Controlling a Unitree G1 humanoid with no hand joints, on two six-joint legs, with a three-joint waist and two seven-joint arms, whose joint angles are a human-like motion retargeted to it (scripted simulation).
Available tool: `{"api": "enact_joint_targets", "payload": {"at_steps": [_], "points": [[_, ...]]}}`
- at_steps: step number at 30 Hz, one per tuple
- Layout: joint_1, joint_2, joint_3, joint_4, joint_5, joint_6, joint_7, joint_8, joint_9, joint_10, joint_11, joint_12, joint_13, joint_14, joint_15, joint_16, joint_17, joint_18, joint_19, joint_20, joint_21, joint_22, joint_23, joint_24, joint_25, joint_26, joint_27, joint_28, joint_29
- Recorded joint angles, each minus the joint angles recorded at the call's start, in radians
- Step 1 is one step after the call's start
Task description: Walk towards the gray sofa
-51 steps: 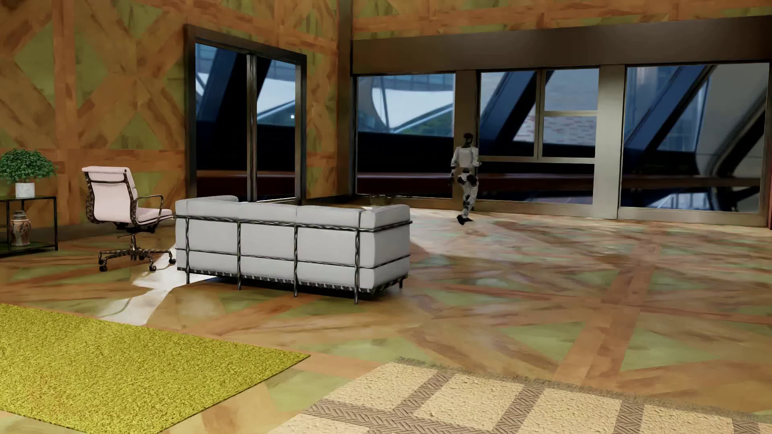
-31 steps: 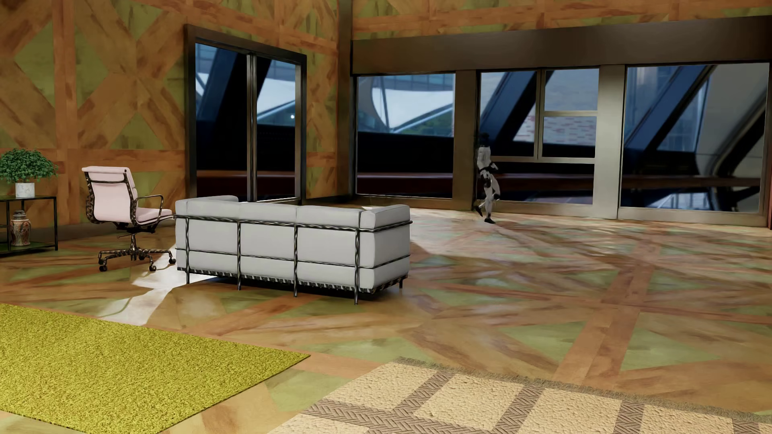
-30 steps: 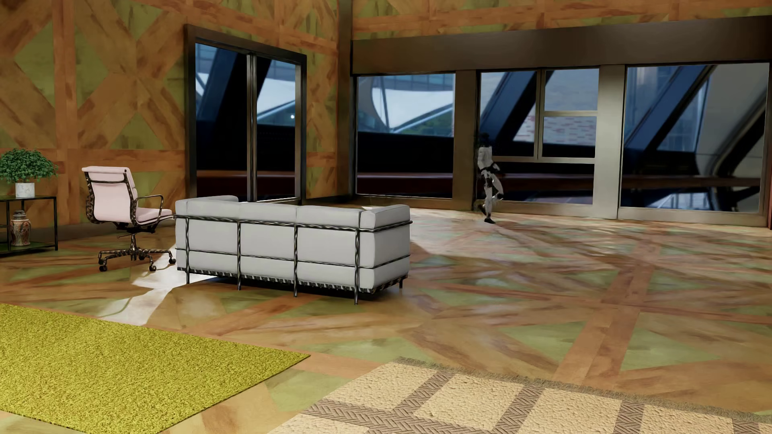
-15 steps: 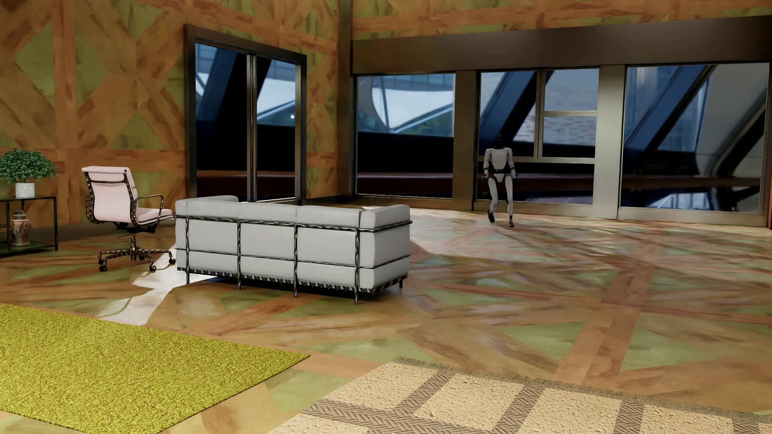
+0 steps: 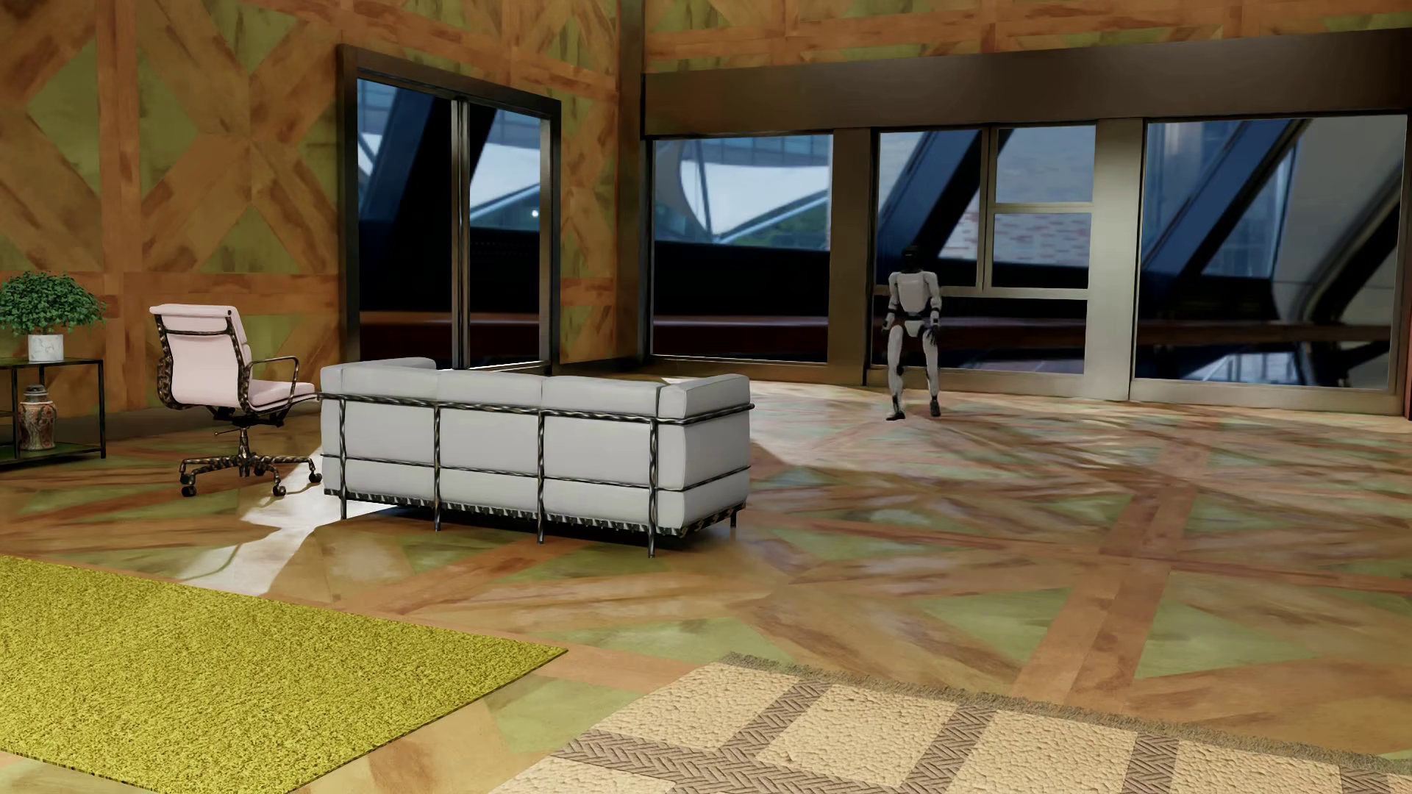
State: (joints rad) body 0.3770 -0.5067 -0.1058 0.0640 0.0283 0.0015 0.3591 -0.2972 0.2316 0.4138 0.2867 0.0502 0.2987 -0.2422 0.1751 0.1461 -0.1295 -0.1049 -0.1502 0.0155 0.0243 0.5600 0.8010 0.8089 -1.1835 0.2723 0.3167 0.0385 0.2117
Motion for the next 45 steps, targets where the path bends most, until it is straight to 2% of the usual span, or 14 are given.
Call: {"api": "enact_joint_targets", "payload": {"at_steps": [3,7,11,15,19,21,24,29,31,33,36,38,41,45], "points": [[-0.200,0.049,0.005,0.140,0.033,0.048,-0.063,-0.013,0.007,0.550,0.175,0.055,-0.039,0.323,-0.124,-0.020,0.135,0.059,-0.067,-0.020,-0.096,0.041,-0.060,-0.018,0.072,0.015,0.016,-0.080,-0.141],[-0.653,0.294,0.066,0.159,0.111,0.079,-0.272,0.051,-0.003,0.929,0.077,0.147,-0.248,0.224,-0.253,-0.031,0.188,0.116,-0.029,-0.118,0.033,0.020,0.035,0.166,-0.031,-0.047,-0.022,-0.166,-0.320],[-0.894,0.514,0.130,0.191,0.168,0.088,-0.224,0.141,-0.028,0.485,-0.001,0.282,-0.462,0.202,-0.388,-0.086,0.177,0.170,-0.005,-0.024,0.151,-0.086,-0.045,0.112,0.020,-0.039,-0.200,-0.077,-0.277],[-0.861,0.700,0.140,-0.003,0.159,0.087,-0.207,0.169,-0.037,-0.271,0.009,0.331,-0.523,0.186,-0.538,-0.096,0.068,0.022,0.028,0.002,0.269,-0.018,-0.269,0.113,0.056,0.002,-0.251,-0.087,-0.281],[-0.856,0.681,0.144,-0.059,0.039,0.035,-0.198,0.128,-0.026,0.091,0.489,0.330,-0.403,0.291,-0.253,-0.119,0.008,0.231,0.090,0.052,0.225,0.134,-0.315,0.131,0.165,0.077,-0.177,-0.130,-0.264],[-0.783,0.499,0.140,-0.043,-0.054,0.001,-0.151,0.157,-0.019,0.225,0.914,0.337,-0.347,0.109,-0.012,-0.140,0.019,0.215,0.237,0.074,0.187,0.187,-0.214,0.129,0.182,0.064,-0.078,-0.125,-0.232],[-0.559,0.227,0.114,-0.054,-0.163,-0.023,-0.125,0.159,-0.018,0.146,1.090,0.251,-0.238,-0.008,-0.120,-0.109,0.048,0.189,0.175,-0.025,0.095,0.268,-0.037,0.258,0.179,0.026,0.062,-0.028,-0.235],[-0.257,0.029,0.039,-0.081,-0.223,-0.028,-0.182,0.005,-0.028,-0.029,0.356,0.024,0.041,-0.135,-0.115,-0.056,-0.012,0.137,0.150,-0.072,0.033,0.148,0.024,0.161,0.133,-0.193,-0.020,0.009,-0.100],[-0.136,0.060,0.018,-0.070,-0.116,-0.028,-0.197,0.105,-0.026,-0.096,-0.134,-0.054,0.114,-0.154,-0.106,-0.025,-0.018,0.114,0.171,-0.107,0.013,0.078,0.037,0.146,0.081,-0.174,-0.044,0.056,-0.048],[-0.031,0.045,0.016,-0.053,-0.050,-0.026,-0.157,0.101,-0.022,-0.064,-0.133,-0.073,0.125,-0.144,-0.064,-0.026,-0.036,0.103,0.291,-0.048,0.024,0.021,0.064,0.070,-0.020,-0.113,-0.058,0.096,0.009],[-0.019,0.042,0.002,0.033,0.002,0.002,-0.124,0.086,-0.012,0.228,0.171,-0.038,0.097,0.111,-0.025,-0.045,0.008,0.122,0.023,0.027,-0.022,0.010,0.032,-0.051,-0.100,-0.055,-0.075,0.120,-0.010],[-0.196,0.106,0.006,0.156,0.018,0.039,-0.144,0.059,-0.001,0.651,0.284,-0.026,0.057,0.327,-0.188,-0.033,0.090,0.097,0.026,-0.034,-0.100,0.061,0.003,-0.015,-0.063,-0.024,-0.045,0.034,-0.156],[-0.527,0.300,0.051,0.201,0.060,0.077,-0.200,0.073,0.000,0.927,0.207,0.064,-0.121,0.213,-0.295,-0.027,0.163,0.149,0.048,-0.106,-0.080,0.049,0.023,0.146,-0.084,-0.042,-0.011,-0.085,-0.363],[-0.807,0.549,0.119,0.207,0.097,0.082,-0.117,0.150,-0.019,0.563,0.052,0.264,-0.423,0.189,-0.389,-0.120,0.163,0.170,0.079,0.054,-0.006,-0.026,-0.042,0.032,0.047,-0.039,-0.196,-0.072,-0.283]]}}
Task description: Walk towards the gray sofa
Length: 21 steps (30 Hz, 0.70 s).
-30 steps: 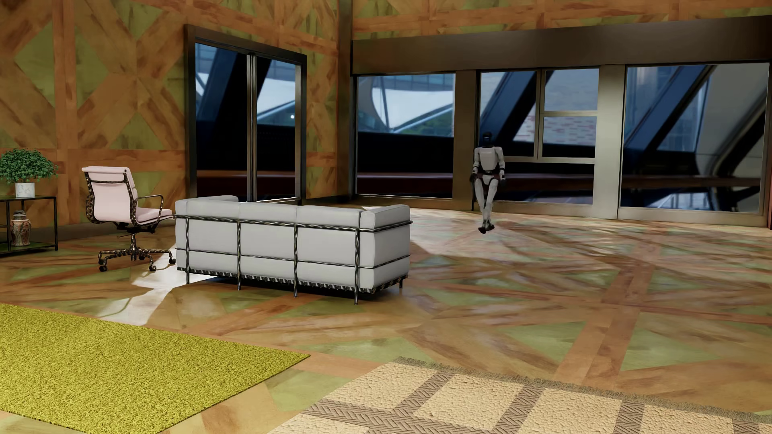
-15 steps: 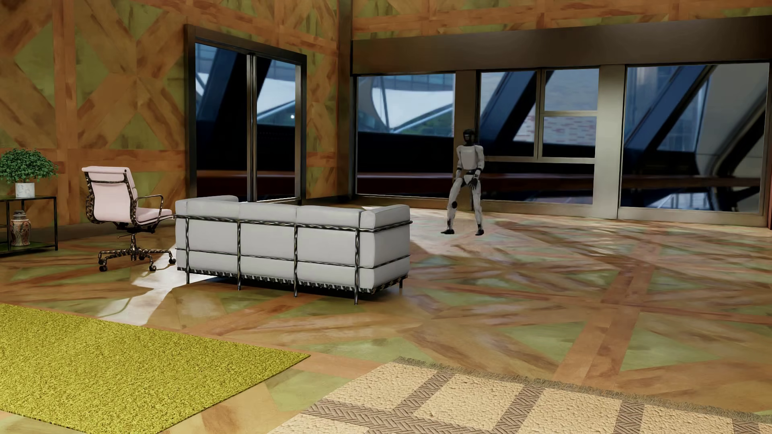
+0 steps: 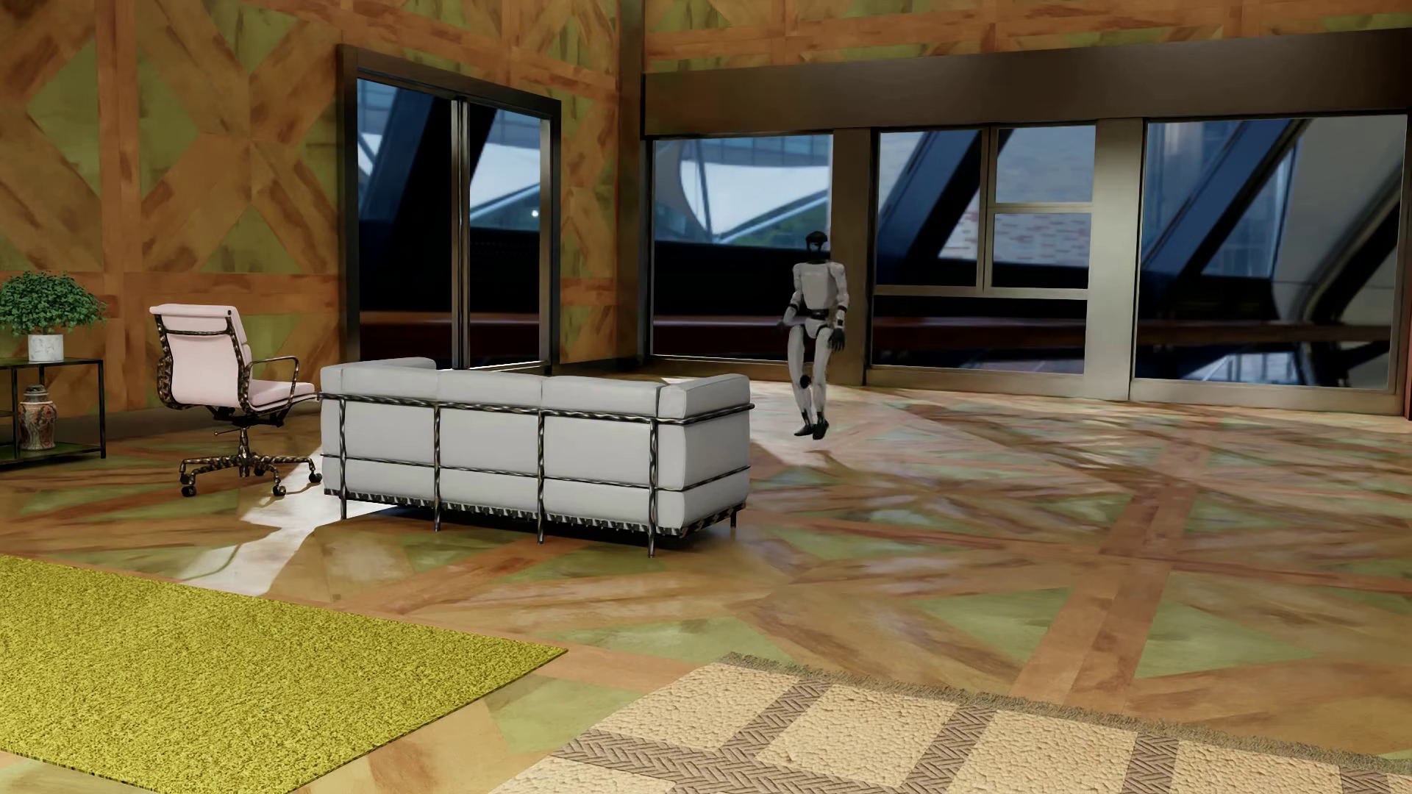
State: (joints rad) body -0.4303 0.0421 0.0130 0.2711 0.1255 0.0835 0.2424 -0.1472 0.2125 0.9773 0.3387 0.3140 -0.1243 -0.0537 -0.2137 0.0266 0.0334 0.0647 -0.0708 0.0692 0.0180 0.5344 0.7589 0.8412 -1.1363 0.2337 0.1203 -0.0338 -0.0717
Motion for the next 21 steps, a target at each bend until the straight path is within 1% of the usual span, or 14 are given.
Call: {"api": "enact_joint_targets", "payload": {"at_steps": [2,4,5,6,7,8,9,10,11,12,15,17,19,21], "points": [[-0.017,0.107,0.019,-0.054,0.005,0.002,0.039,0.032,-0.009,-0.482,-0.058,0.053,-0.132,0.057,-0.062,-0.006,-0.049,-0.039,0.019,0.021,0.092,0.043,-0.080,-0.021,0.013,0.029,-0.059,-0.004,0.022],[-0.018,0.194,0.024,-0.119,-0.004,-0.001,0.015,0.050,-0.012,-0.837,-0.065,0.090,-0.217,0.002,-0.115,0.008,-0.100,-0.080,0.040,-0.008,0.176,0.121,-0.164,0.030,0.005,0.057,-0.074,-0.053,0.023],[-0.027,0.227,0.022,-0.130,-0.017,-0.004,0.047,0.042,-0.012,-0.818,-0.017,0.088,-0.223,0.006,-0.116,0.021,-0.127,-0.075,0.058,-0.041,0.191,0.179,-0.208,0.076,0.012,0.067,-0.072,-0.088,0.032],[-0.032,0.260,0.023,-0.147,-0.041,-0.012,0.043,0.027,-0.012,-0.727,0.035,0.077,-0.200,0.083,-0.084,0.031,-0.154,-0.003,0.076,-0.072,0.185,0.238,-0.254,0.128,0.032,0.071,-0.064,-0.115,0.039],[-0.024,0.278,0.025,-0.159,-0.067,-0.023,0.042,0.013,-0.010,-0.632,0.126,0.068,-0.156,0.149,-0.004,0.037,-0.169,0.053,0.076,-0.091,0.168,0.283,-0.288,0.178,0.062,0.079,-0.050,-0.148,0.035],[-0.023,0.243,0.027,-0.167,-0.109,-0.038,0.050,-0.005,-0.007,-0.513,0.299,0.061,-0.106,0.124,0.116,0.028,-0.179,0.087,0.070,-0.083,0.150,0.298,-0.304,0.203,0.087,0.086,-0.023,-0.159,0.025],[-0.009,0.175,0.029,-0.177,-0.169,-0.055,0.055,-0.023,-0.005,-0.409,0.528,0.056,-0.052,0.031,0.228,0.007,-0.192,0.093,0.130,-0.049,0.152,0.289,-0.307,0.199,0.071,0.089,0.020,-0.147,0.026],[0.032,0.083,0.030,-0.196,-0.232,-0.073,0.065,-0.014,-0.003,-0.360,0.740,0.046,0.009,-0.047,0.356,-0.018,-0.204,0.086,0.149,-0.007,0.174,0.267,-0.334,0.176,0.016,0.085,0.043,-0.125,0.009],[0.087,-0.021,0.027,-0.218,-0.262,-0.089,0.073,0.016,0.000,-0.349,0.899,0.025,0.094,-0.103,0.338,-0.034,-0.183,0.077,0.133,0.036,0.171,0.240,-0.409,0.142,0.044,0.076,0.024,-0.094,-0.013],[0.152,-0.122,0.022,-0.235,-0.272,-0.099,0.072,0.033,0.001,-0.367,1.000,-0.004,0.202,-0.142,0.282,-0.037,-0.125,0.065,0.105,0.067,0.156,0.213,-0.524,0.112,0.203,0.064,-0.020,-0.062,-0.013],[0.348,-0.369,-0.024,-0.283,-0.306,-0.108,0.026,0.016,-0.005,-0.480,0.993,-0.108,0.457,-0.206,0.276,-0.029,-0.104,0.032,0.107,0.049,0.306,0.163,-0.981,0.082,0.520,0.024,-0.236,0.018,-0.007],[0.463,-0.477,-0.057,-0.299,-0.306,-0.107,-0.007,-0.005,-0.015,-0.546,0.761,-0.182,0.414,-0.244,0.264,0.009,-0.142,0.013,0.088,-0.039,0.458,0.134,-1.231,0.085,0.750,-0.008,-0.344,0.006,0.027],[0.559,-0.493,-0.075,-0.309,-0.307,-0.109,-0.036,-0.058,-0.027,-0.588,0.320,-0.278,0.245,-0.285,0.257,0.057,-0.165,-0.008,0.087,-0.146,0.535,0.118,-1.392,0.110,0.856,-0.025,-0.374,-0.015,0.035],[0.673,-0.445,-0.080,-0.315,-0.253,-0.110,-0.068,-0.065,-0.039,-0.662,-0.182,-0.389,0.080,-0.294,0.237,0.097,-0.145,-0.030,0.124,-0.238,0.563,0.135,-1.466,0.135,0.898,-0.014,-0.315,-0.038,0.001]]}}
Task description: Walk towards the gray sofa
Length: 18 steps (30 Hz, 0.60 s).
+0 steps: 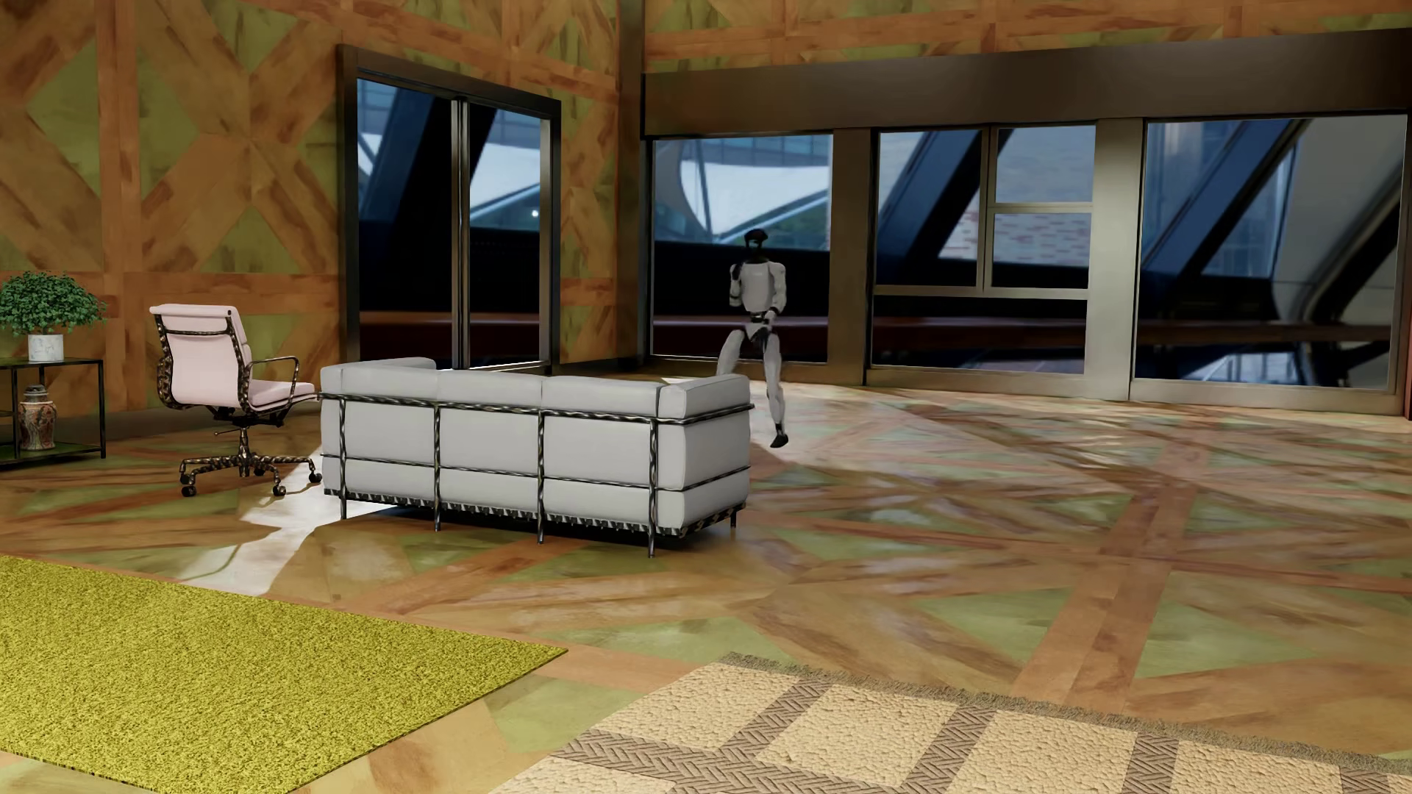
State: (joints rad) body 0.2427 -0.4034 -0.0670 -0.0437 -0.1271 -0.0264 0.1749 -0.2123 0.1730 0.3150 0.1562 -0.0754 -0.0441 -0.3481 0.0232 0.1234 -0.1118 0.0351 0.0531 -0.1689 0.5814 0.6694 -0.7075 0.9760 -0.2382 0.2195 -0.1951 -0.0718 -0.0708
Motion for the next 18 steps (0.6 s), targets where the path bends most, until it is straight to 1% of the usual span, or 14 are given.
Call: {"api": "enact_joint_targets", "payload": {"at_steps": [1,2,3,4,5,7,8,9,11,12,14,16,17,18], "points": [[0.050,-0.005,0.003,0.001,0.021,0.001,-0.006,0.006,-0.003,-0.006,-0.069,-0.037,-0.069,-0.008,-0.039,0.011,0.005,-0.012,0.099,-0.027,0.009,0.001,-0.015,0.009,0.018,0.005,0.030,-0.002,-0.011],[0.095,-0.018,0.009,0.009,0.038,0.005,-0.001,0.007,-0.004,0.025,-0.012,-0.049,-0.129,-0.013,0.002,0.015,0.009,-0.019,0.078,-0.021,0.016,-0.015,-0.013,0.001,0.031,0.016,0.047,0.006,-0.018],[0.131,-0.030,0.011,0.026,0.063,0.013,0.007,0.031,-0.003,0.059,0.077,-0.038,-0.166,0.019,0.084,0.013,0.017,-0.023,-0.032,0.004,0.022,-0.045,-0.002,-0.020,0.038,0.027,0.058,0.024,-0.027],[0.151,-0.025,0.010,0.049,0.082,0.022,0.007,0.049,-0.002,0.129,0.162,-0.008,-0.175,0.084,0.178,0.003,0.027,-0.011,-0.068,0.034,0.028,-0.080,0.010,-0.053,0.053,0.030,0.064,0.047,-0.041],[0.128,-0.023,0.009,0.087,0.087,0.035,0.001,0.033,0.002,0.262,0.264,0.033,-0.164,0.187,0.153,-0.009,0.035,-0.014,-0.125,0.064,0.028,-0.110,0.015,-0.095,0.052,0.030,0.066,0.062,-0.056],[-0.025,0.035,0.005,0.210,0.097,0.069,-0.011,-0.021,0.011,0.665,0.390,0.119,-0.117,0.409,-0.004,-0.026,0.044,-0.023,-0.131,0.091,0.006,-0.139,0.012,-0.157,-0.053,0.035,0.045,0.058,-0.103],[-0.129,0.086,0.010,0.267,0.113,0.087,-0.032,-0.045,0.015,0.830,0.396,0.162,-0.099,0.439,-0.058,-0.025,0.048,-0.008,-0.128,0.080,0.003,-0.140,0.006,-0.142,-0.099,0.041,0.039,0.050,-0.111],[-0.231,0.145,0.020,0.289,0.129,0.103,-0.050,-0.055,0.017,0.943,0.381,0.203,-0.087,0.363,-0.098,-0.024,0.050,0.029,-0.126,0.067,0.004,-0.135,0.007,-0.116,-0.140,0.045,0.036,0.040,-0.117],[-0.411,0.261,0.050,0.324,0.163,0.118,-0.033,-0.042,0.018,1.031,0.323,0.286,-0.093,0.336,-0.149,-0.024,0.061,0.040,-0.119,0.073,0.022,-0.109,0.031,-0.080,-0.219,0.067,0.033,0.018,-0.150],[-0.490,0.319,0.068,0.326,0.180,0.120,-0.018,-0.030,0.017,1.008,0.286,0.331,-0.098,0.339,-0.170,-0.027,0.066,0.040,-0.114,0.095,0.029,-0.094,0.041,-0.081,-0.254,0.079,0.037,0.009,-0.165],[-0.620,0.430,0.097,0.299,0.209,0.118,0.004,-0.002,0.011,0.834,0.208,0.413,-0.106,0.323,-0.215,-0.033,0.071,0.031,-0.102,0.144,0.019,-0.054,0.036,-0.087,-0.363,0.099,0.050,0.000,-0.197],[-0.677,0.525,0.110,0.268,0.230,0.113,0.044,0.021,0.001,0.468,0.146,0.487,-0.112,0.338,-0.265,-0.041,0.073,0.020,-0.091,0.194,0.019,-0.009,0.025,-0.088,-0.449,0.114,0.075,-0.001,-0.215],[-0.668,0.565,0.113,0.236,0.236,0.110,0.053,0.035,-0.004,0.208,0.124,0.519,-0.119,0.349,-0.294,-0.048,0.069,-0.005,-0.083,0.214,0.033,0.013,0.021,-0.081,-0.465,0.119,0.082,-0.006,-0.218],[-0.650,0.607,0.113,0.198,0.236,0.105,0.045,0.050,-0.008,-0.041,0.097,0.544,-0.125,0.383,-0.308,-0.058,0.064,0.001,-0.074,0.228,0.052,0.035,0.018,-0.072,-0.453,0.120,0.087,-0.012,-0.215]]}}
